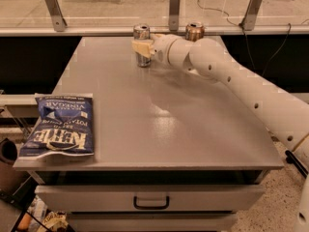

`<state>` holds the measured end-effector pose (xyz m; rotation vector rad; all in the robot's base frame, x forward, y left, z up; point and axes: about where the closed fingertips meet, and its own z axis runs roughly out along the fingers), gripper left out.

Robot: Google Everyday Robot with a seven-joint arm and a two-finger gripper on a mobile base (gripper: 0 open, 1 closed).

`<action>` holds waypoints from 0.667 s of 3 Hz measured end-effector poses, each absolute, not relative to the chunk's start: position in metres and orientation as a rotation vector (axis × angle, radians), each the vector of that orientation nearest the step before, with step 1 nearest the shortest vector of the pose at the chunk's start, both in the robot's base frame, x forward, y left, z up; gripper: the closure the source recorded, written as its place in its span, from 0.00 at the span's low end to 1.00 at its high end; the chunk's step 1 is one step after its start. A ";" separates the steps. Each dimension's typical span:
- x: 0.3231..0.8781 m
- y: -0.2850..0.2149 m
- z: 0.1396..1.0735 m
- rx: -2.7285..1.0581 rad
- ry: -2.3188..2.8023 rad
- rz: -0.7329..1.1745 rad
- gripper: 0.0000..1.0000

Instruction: Move redbull can near blue chip bag

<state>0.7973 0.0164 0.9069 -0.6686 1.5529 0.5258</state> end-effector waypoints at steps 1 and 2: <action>0.786 0.008 0.921 -0.664 1.557 0.516 1.00; 0.761 -0.006 0.948 -0.690 1.553 0.524 1.00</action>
Offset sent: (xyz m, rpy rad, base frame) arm -0.0717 -0.0433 0.0727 -0.0348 0.0045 0.0507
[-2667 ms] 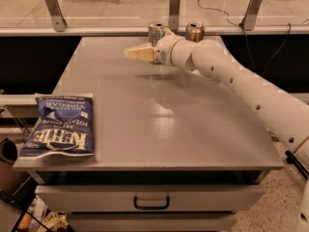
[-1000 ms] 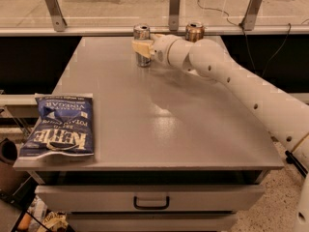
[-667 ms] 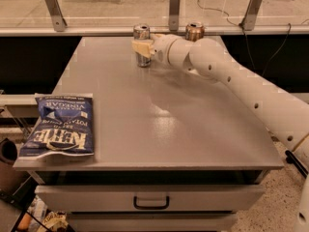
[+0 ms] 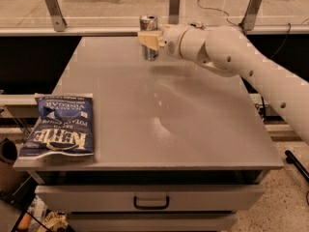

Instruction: Move redbull can near blue chip bag

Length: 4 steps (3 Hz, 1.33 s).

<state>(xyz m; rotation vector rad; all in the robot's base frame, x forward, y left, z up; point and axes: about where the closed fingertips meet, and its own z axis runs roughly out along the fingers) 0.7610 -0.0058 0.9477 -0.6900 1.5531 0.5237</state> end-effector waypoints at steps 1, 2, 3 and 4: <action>0.729 -0.018 0.968 -0.724 1.576 0.534 1.00; 0.698 -0.015 0.977 -0.760 1.589 0.564 1.00; 0.663 -0.002 0.983 -0.775 1.591 0.586 1.00; 0.624 0.020 0.977 -0.783 1.588 0.617 1.00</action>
Offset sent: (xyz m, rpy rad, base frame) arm -0.1028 -0.0095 0.0403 -0.0456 0.0731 0.1056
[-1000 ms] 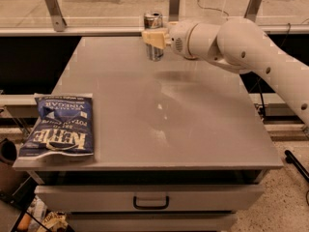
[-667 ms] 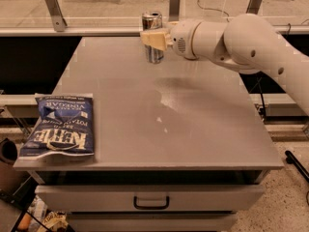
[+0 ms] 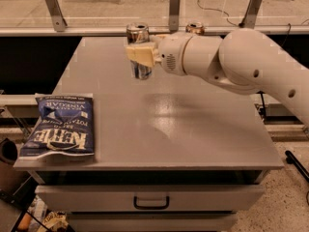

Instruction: Move redbull can near blue chip bag

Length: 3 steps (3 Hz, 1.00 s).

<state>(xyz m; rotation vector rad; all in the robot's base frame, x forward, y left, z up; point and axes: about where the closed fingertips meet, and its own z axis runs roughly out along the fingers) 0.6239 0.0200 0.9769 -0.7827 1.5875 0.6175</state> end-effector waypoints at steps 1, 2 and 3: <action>0.586 0.043 0.965 -0.792 1.571 0.665 1.00; 0.552 0.060 0.954 -0.809 1.545 0.716 1.00; 0.521 0.070 0.945 -0.834 1.516 0.777 1.00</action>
Offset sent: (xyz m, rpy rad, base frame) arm -0.1177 0.0591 -0.0376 0.0930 0.0013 0.1378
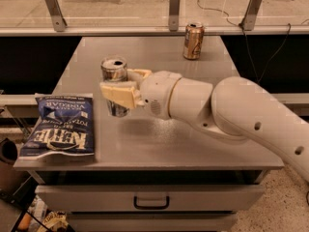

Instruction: Move redbull can near blue chip bag

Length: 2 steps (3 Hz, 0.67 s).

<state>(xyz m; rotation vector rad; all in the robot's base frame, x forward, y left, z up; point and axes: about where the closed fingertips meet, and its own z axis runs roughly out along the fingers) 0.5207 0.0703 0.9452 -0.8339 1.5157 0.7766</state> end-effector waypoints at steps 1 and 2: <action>0.499 0.072 0.936 -0.836 1.507 0.808 1.00; 0.486 0.074 0.927 -0.849 1.521 0.834 1.00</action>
Offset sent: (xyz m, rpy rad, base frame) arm -0.0486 0.0003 -0.0331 0.0072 0.0742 0.0675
